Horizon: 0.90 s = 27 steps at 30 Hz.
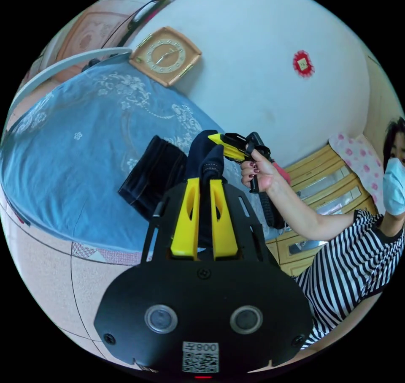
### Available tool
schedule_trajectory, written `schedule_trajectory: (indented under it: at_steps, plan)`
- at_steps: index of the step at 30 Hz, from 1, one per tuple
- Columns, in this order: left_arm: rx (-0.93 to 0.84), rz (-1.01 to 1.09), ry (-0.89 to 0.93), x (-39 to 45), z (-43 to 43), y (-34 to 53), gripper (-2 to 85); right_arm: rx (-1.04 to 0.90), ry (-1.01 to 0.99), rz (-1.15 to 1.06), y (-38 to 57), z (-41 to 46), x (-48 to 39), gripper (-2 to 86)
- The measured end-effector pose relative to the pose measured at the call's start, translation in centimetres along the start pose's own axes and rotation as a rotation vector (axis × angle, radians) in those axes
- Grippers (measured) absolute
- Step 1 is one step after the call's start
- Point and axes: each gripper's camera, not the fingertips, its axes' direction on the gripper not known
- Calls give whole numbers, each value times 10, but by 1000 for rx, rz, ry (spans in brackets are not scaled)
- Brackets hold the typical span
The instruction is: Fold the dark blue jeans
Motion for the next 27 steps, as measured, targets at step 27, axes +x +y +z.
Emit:
schedule_trajectory:
  at_steps: [27]
  plan:
    - [-21,-187,-241,-146,-73,-31,2,-219,52,-217,18,96,-45,1]
